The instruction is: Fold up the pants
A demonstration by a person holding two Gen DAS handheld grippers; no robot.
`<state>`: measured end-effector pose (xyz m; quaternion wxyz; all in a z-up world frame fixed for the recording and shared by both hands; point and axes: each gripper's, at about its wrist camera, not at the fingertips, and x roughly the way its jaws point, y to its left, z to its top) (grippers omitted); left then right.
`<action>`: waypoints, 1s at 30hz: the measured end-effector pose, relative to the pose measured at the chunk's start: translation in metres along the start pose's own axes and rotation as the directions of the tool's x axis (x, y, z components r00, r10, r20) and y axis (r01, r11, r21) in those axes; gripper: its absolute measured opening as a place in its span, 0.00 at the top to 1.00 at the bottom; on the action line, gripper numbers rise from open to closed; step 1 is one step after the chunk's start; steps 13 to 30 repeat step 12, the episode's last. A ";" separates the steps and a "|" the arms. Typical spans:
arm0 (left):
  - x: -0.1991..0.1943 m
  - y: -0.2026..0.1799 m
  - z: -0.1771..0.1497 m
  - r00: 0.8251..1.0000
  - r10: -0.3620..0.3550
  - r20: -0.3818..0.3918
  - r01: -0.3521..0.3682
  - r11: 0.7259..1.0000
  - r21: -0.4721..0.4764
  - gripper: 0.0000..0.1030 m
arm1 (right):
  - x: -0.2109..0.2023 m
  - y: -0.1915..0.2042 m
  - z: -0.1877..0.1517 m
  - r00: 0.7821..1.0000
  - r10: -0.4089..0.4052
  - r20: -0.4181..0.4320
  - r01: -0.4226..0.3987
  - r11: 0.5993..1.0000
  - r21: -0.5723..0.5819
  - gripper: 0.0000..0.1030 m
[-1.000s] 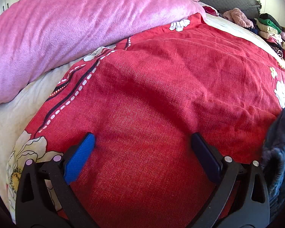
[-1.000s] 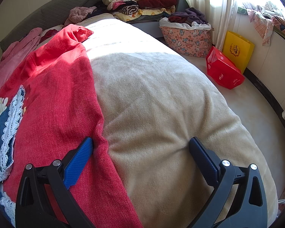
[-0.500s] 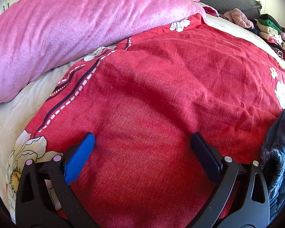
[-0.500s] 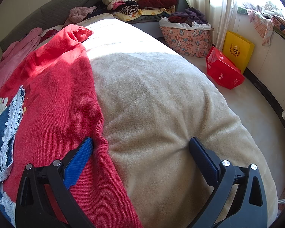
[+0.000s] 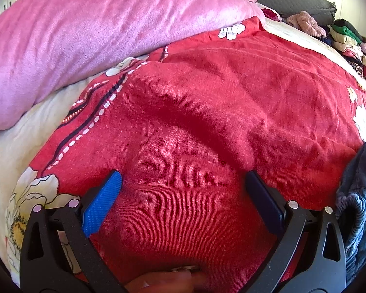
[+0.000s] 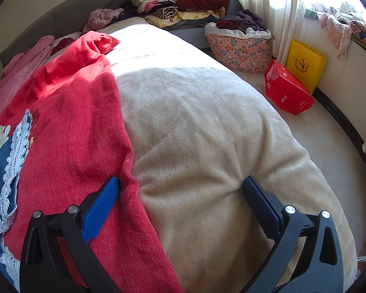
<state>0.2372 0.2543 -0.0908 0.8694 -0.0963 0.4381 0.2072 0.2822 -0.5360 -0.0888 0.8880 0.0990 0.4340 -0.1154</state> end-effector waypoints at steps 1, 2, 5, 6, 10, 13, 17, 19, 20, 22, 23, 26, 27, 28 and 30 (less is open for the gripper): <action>0.000 0.000 0.000 1.000 0.001 0.000 -0.001 1.000 0.001 0.08 | 0.000 0.000 0.000 1.000 0.000 0.000 0.000 1.000 0.000 0.04; -0.001 0.000 -0.001 1.000 0.006 0.008 -0.006 1.000 0.002 0.08 | 0.000 0.000 0.000 1.000 0.001 0.000 -0.001 1.000 0.001 0.04; -0.001 0.002 -0.002 1.000 0.014 0.012 -0.014 1.000 0.002 0.08 | 0.000 0.000 0.000 1.000 0.001 0.000 -0.001 1.000 0.001 0.04; -0.001 0.002 -0.002 1.000 0.011 0.008 -0.011 1.000 0.001 0.08 | 0.000 0.000 0.000 1.000 0.000 0.000 0.000 1.000 0.000 0.04; -0.004 0.003 -0.003 1.000 -0.001 0.011 0.001 1.000 -0.004 0.08 | 0.000 0.000 0.000 1.000 0.000 0.000 0.000 1.000 0.000 0.04; -0.006 0.003 -0.004 1.000 0.006 0.010 -0.006 1.000 0.001 0.08 | 0.000 0.000 0.000 1.000 0.001 0.000 -0.001 1.000 0.001 0.04; -0.006 0.003 -0.004 1.000 0.006 0.010 -0.006 1.000 0.001 0.08 | 0.000 0.000 0.000 1.000 0.001 0.000 -0.001 1.000 0.001 0.04; -0.006 0.003 -0.004 1.000 0.006 0.010 -0.006 1.000 0.001 0.08 | 0.000 0.000 0.000 1.000 0.001 0.000 -0.001 1.000 0.001 0.04; -0.006 0.003 -0.004 1.000 0.006 0.010 -0.006 1.000 0.001 0.08 | 0.000 0.000 0.000 1.000 0.001 0.000 -0.001 1.000 0.001 0.04; -0.006 0.003 -0.004 1.000 0.006 0.010 -0.006 1.000 0.001 0.08 | 0.000 0.000 0.000 1.000 0.001 0.000 -0.001 1.000 0.001 0.04; -0.006 0.003 -0.004 1.000 0.006 0.010 -0.006 1.000 0.001 0.08 | 0.000 0.000 0.000 1.000 0.001 0.000 -0.001 1.000 0.001 0.04; -0.006 0.003 -0.004 1.000 0.006 0.010 -0.006 1.000 0.001 0.08 | 0.000 0.000 0.000 1.000 0.001 0.000 -0.001 1.000 0.001 0.04; -0.006 0.003 -0.004 1.000 0.006 0.010 -0.006 1.000 0.001 0.08 | 0.000 0.000 0.000 1.000 0.001 0.000 -0.001 1.000 0.001 0.04; -0.006 0.003 -0.004 1.000 0.006 0.010 -0.006 1.000 0.001 0.08 | 0.000 0.000 0.000 1.000 0.001 0.000 -0.001 1.000 0.001 0.04; -0.006 0.003 -0.004 1.000 0.006 0.010 -0.006 1.000 0.001 0.08 | 0.000 0.000 0.000 1.000 0.001 0.000 -0.001 1.000 0.001 0.04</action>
